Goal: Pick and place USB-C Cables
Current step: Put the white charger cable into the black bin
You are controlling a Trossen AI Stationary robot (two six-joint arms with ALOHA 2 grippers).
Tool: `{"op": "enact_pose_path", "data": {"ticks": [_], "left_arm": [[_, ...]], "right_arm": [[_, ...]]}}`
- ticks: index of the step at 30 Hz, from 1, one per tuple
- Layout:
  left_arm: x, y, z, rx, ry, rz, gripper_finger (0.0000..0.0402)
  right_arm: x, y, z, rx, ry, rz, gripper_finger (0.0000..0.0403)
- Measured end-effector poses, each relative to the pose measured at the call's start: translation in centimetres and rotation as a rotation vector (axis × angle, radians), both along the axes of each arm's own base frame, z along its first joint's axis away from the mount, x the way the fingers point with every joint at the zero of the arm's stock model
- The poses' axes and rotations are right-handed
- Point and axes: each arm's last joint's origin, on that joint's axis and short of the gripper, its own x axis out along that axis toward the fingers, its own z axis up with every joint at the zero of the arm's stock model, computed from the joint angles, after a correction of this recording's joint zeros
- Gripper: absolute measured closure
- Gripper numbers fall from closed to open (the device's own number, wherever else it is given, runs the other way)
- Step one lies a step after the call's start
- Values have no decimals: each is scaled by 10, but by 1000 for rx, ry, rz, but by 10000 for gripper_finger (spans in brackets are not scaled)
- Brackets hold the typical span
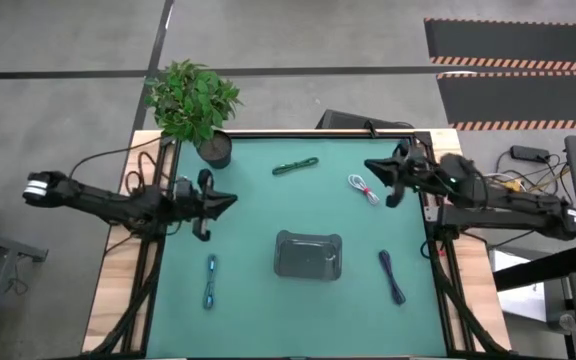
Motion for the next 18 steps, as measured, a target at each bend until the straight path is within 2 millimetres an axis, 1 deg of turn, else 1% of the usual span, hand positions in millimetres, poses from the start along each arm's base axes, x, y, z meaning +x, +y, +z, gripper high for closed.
{"op": "enact_pose_path", "data": {"ticks": [2, 5, 8, 11, 14, 18], "left_arm": [[5, 0, 4, 47, 29, 45, 401], [12, 1, 3, 151, 113, 149, 401], [14, 4, 5, 240, 174, 300, 401], [16, 8, 2, 294, 236, 433, 401], [17, 11, 1, 351, 278, 504, 401], [16, 16, 1, 404, 306, 547, 401]], "right_arm": [[6, -3, 6, 51, 99, -52, 394], [15, -8, 15, 114, 228, -111, 394], [26, -11, 15, 195, 372, -131, 394], [39, -17, 21, 264, 432, -159, 394], [51, -25, 18, 335, 578, -193, 394], [65, -38, 12, 403, 769, -244, 394]]}}
